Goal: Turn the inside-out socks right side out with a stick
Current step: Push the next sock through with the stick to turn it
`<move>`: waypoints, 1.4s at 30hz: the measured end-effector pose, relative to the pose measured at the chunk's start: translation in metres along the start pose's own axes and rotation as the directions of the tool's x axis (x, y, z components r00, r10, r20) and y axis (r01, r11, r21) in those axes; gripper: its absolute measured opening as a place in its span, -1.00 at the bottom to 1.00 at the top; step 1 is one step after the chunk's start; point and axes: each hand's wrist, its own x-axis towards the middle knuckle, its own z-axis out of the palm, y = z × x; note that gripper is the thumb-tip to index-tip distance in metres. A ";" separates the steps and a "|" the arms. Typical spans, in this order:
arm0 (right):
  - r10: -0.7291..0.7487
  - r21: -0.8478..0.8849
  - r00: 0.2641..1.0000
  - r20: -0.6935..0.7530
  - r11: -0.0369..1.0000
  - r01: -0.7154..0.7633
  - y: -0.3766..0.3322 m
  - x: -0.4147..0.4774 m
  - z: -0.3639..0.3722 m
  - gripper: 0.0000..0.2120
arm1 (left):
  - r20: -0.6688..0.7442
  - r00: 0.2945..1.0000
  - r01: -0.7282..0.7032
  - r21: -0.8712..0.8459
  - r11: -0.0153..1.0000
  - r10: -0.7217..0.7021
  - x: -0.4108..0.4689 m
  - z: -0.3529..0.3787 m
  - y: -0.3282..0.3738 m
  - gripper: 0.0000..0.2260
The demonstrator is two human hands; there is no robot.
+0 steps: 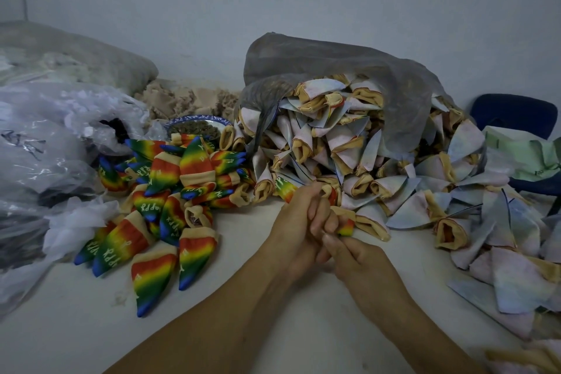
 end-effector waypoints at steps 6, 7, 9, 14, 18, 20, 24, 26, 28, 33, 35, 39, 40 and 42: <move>-0.051 -0.263 0.998 -0.043 0.964 0.038 0.010 0.003 0.006 -0.72 | -0.215 0.976 0.002 0.157 0.988 0.032 0.005 -0.008 -0.015 -0.52; -0.063 -0.327 0.997 -0.046 0.944 0.044 0.013 0.004 0.006 -0.68 | -0.251 0.967 0.004 0.189 0.982 0.044 0.007 -0.010 -0.017 -0.52; -0.097 -0.402 0.995 -0.039 0.913 0.073 0.017 0.005 0.004 -0.64 | -0.270 0.961 -0.003 0.221 0.975 0.064 0.008 -0.014 -0.019 -0.53; -0.150 -0.534 0.988 -0.025 0.838 0.114 0.022 0.007 -0.007 -0.77 | -0.313 0.948 -0.026 0.096 0.995 0.055 0.009 -0.017 -0.009 -0.54; -0.202 -0.660 0.974 -0.100 0.747 0.087 0.019 0.010 -0.020 -0.77 | -0.312 0.950 -0.025 0.009 1.000 0.027 0.010 -0.017 -0.005 -0.57; -0.274 -0.761 0.951 -0.142 0.645 0.072 0.016 0.011 -0.024 -0.77 | -0.314 0.949 -0.016 0.012 1.000 0.019 0.009 -0.017 -0.003 -0.56; -0.399 -0.786 0.900 -0.178 0.608 0.115 0.013 0.008 -0.029 -0.92 | -0.318 0.948 -0.004 0.050 0.999 0.020 0.008 -0.018 0.000 -0.57; -0.444 -0.785 0.883 -0.154 0.598 0.164 0.012 0.007 -0.031 -0.96 | -0.311 0.949 -0.011 0.097 0.995 0.041 0.007 -0.017 0.001 -0.55; -0.424 -0.751 0.902 -0.086 0.623 0.221 0.011 0.005 -0.029 -0.91 | -0.318 0.946 -0.019 0.158 0.987 0.069 0.007 -0.016 0.001 -0.52; -0.317 -0.693 0.948 -0.033 0.691 0.207 0.016 0.001 -0.017 -0.76 | -0.370 0.923 0.023 0.333 0.943 0.108 0.005 -0.013 0.000 -0.49; -0.252 -0.647 0.967 -0.042 0.745 0.166 0.014 0.000 -0.011 -0.73 | -0.381 0.917 0.030 0.367 0.930 0.120 0.004 -0.011 -0.001 -0.51; -0.143 -0.525 0.986 -0.084 0.847 0.078 0.010 -0.004 0.000 -0.74 | -0.357 0.927 0.029 0.371 0.928 0.114 0.003 -0.003 -0.003 -0.58; -0.116 -0.479 0.989 -0.086 0.875 0.061 0.010 -0.005 0.004 -0.74 | -0.347 0.931 0.029 0.377 0.926 0.112 0.003 -0.002 -0.003 -0.55; -0.056 -0.347 0.996 -0.076 0.938 0.026 0.011 -0.004 0.009 -0.74 | -0.336 0.935 0.039 0.408 0.912 0.110 0.004 -0.001 -0.003 -0.51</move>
